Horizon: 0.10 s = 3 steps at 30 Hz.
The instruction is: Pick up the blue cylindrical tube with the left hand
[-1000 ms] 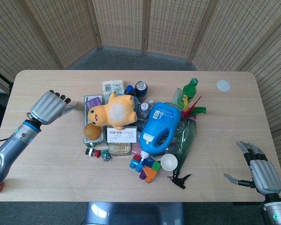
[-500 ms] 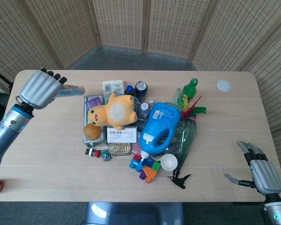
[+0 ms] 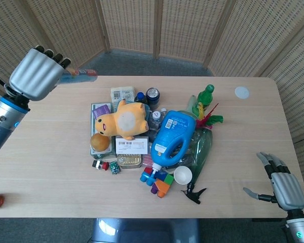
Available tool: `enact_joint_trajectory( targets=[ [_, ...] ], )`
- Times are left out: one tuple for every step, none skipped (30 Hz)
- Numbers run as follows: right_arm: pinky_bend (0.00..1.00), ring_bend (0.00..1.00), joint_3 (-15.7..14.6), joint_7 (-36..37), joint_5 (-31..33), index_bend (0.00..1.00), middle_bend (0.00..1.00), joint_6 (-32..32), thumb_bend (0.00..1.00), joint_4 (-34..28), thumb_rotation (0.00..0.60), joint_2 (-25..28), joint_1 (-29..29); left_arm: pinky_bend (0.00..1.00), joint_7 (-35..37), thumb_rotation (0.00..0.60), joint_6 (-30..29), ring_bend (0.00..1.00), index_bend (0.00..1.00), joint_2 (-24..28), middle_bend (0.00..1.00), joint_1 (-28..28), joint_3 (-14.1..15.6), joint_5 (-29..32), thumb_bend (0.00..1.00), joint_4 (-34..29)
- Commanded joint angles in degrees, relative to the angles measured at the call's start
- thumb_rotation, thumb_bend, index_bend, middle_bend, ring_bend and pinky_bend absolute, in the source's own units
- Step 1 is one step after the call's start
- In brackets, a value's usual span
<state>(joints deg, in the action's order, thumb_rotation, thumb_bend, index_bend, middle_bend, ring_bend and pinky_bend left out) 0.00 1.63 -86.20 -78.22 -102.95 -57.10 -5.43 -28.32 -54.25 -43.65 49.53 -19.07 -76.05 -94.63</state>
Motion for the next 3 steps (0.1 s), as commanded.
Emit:
enact_joint_trajectory(
  targets=[
    [0.0,0.0,0.0,-0.1,0.0,0.0,0.0,-0.1,0.0,0.0,0.288,0.0,0.0,0.65,-0.2,0.6,0.2,0.61,0.87,0.8,0.74,0.2,-0.3,0.5,0.15,-0.6],
    [0.0,0.0,0.0,-0.1,-0.1,0.0,0.0,-0.1,0.0,-0.1,0.288,0.0,0.0,0.65,-0.3,0.6,0.2,0.61,0.87,0.9,0.74,0.2,-0.3,0.6,0.15,-0.6],
    [0.0,0.0,0.0,-0.2,-0.1,0.0,0.0,-0.1,0.0,-0.1,0.287,0.0,0.0,0.65,-0.3,0.6,0.1,0.61,0.87,0.9,0.74,0.3,-0.2,0.7,0.15,-0.6]
  ],
)
